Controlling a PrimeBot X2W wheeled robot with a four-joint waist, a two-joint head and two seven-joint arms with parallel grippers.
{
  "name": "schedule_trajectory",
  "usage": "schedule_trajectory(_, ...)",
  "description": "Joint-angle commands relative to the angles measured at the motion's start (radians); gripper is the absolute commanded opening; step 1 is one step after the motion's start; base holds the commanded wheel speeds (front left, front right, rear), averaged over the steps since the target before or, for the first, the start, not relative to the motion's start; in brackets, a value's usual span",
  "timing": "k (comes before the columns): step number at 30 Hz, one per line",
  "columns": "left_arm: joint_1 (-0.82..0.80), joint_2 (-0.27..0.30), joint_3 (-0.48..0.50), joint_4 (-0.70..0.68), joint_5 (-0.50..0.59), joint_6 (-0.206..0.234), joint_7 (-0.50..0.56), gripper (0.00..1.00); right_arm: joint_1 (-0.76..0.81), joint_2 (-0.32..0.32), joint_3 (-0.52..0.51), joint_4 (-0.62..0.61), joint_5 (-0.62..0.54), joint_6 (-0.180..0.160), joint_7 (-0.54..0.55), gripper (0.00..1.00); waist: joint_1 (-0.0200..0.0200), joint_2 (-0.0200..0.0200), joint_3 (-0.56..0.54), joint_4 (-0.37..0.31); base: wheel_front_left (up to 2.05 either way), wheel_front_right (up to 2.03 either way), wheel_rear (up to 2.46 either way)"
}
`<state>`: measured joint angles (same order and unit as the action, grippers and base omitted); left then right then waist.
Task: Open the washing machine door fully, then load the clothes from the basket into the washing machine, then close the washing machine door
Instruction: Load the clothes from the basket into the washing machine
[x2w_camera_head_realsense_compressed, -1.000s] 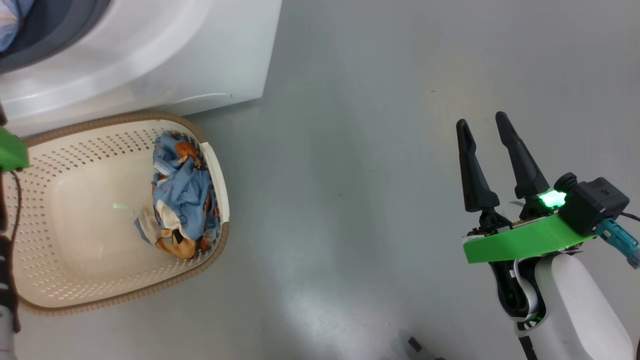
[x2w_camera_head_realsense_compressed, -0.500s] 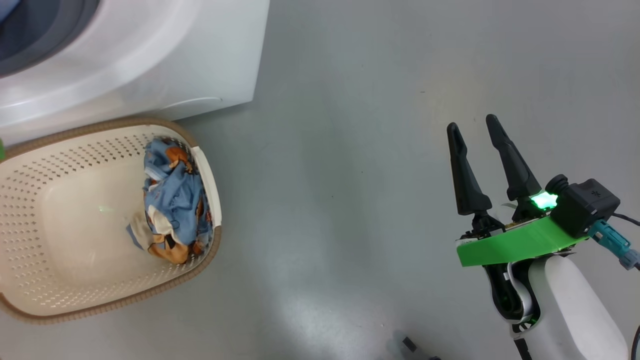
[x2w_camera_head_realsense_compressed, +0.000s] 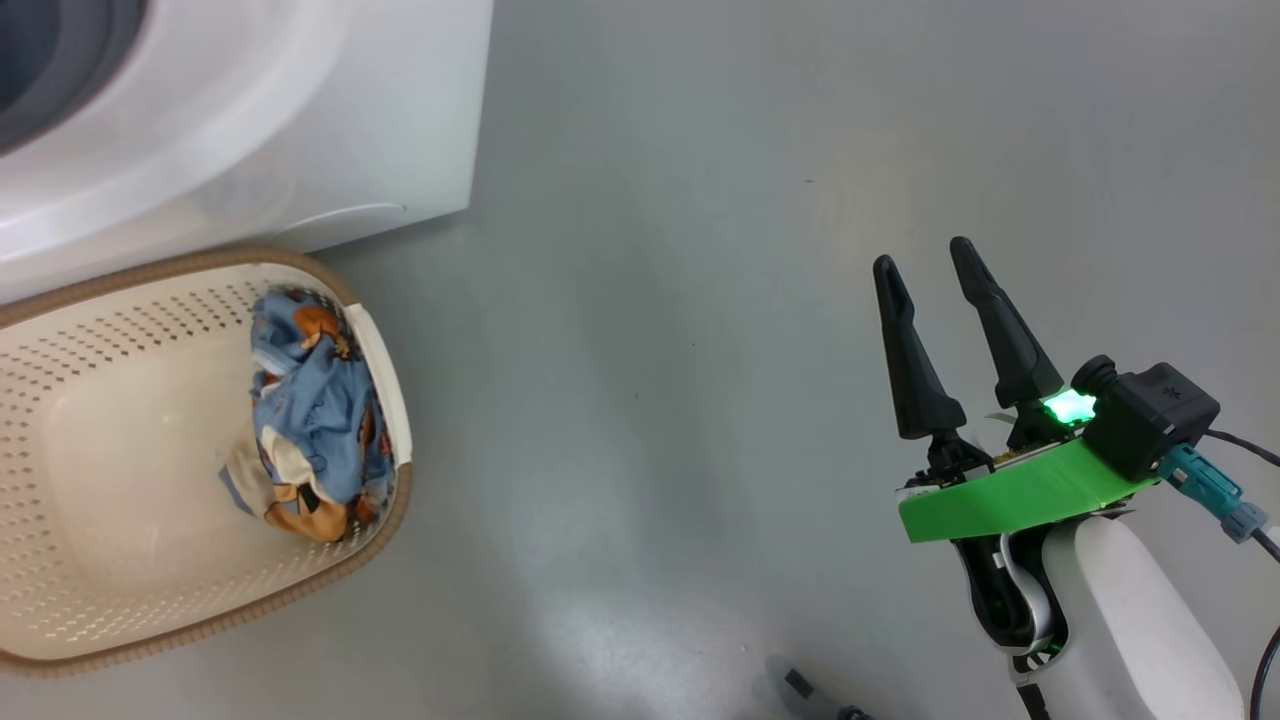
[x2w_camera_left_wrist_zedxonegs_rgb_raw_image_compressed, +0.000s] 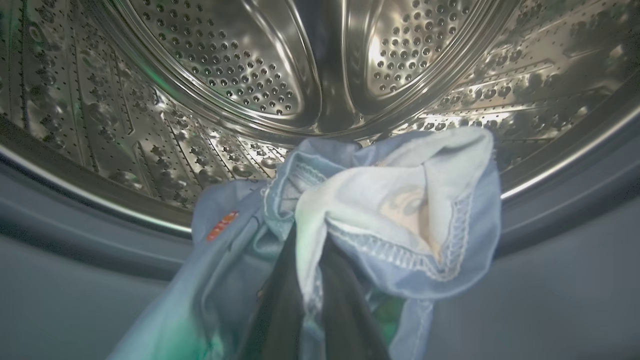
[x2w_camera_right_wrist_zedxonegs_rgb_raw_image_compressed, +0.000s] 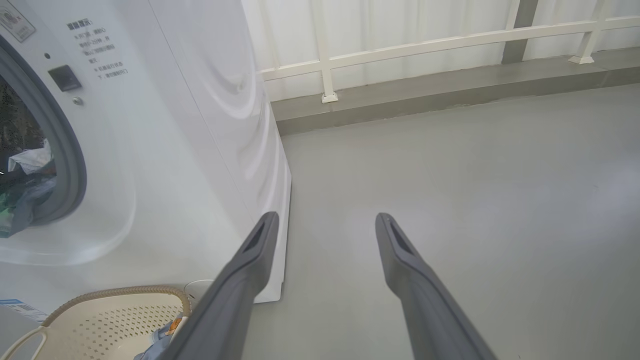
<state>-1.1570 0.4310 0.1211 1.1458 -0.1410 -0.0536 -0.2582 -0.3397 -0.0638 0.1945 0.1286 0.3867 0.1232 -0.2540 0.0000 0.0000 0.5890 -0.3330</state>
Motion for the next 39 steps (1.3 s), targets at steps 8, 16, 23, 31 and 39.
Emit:
schedule_trajectory(8, -0.065, 0.049, 0.047, -0.093, -0.046, -0.025, -0.004, 0.0, 0.017, 0.004, 0.027, -0.023, 0.016, 0.008, -0.008, 1.0, 0.0, 0.0, 0.008, -0.022, 0.0, 0.0, 0.0)
schedule_trajectory(16, -0.082, 0.024, 0.089, -0.225, -0.076, -0.051, -0.004, 0.0, 0.013, 0.009, 0.038, -0.024, 0.022, 0.008, -0.008, 1.0, 0.0, 0.0, 0.014, -0.042, 0.0, 0.0, 0.0)
schedule_trajectory(23, -0.051, 0.041, 0.026, -0.142, -0.007, -0.064, -0.004, 0.0, 0.031, 0.011, 0.065, -0.019, 0.025, 0.008, -0.008, 1.0, 0.0, 0.0, -0.009, -0.072, 0.0, 0.0, 0.0)
schedule_trajectory(31, -0.125, 0.059, -0.045, 0.072, 0.051, -0.039, 0.063, 0.25, 0.049, 0.009, 0.079, -0.015, 0.026, 0.008, -0.008, 1.0, 0.0, 0.0, -0.023, -0.085, 0.0, 0.0, 0.0)
schedule_trajectory(39, -0.138, 0.051, -0.05, 0.118, 0.033, -0.039, 0.045, 1.0, 0.045, 0.009, 0.075, -0.015, 0.026, 0.008, -0.008, 1.0, 0.0, 0.0, -0.044, -0.065, 0.0, 0.0, 0.0)
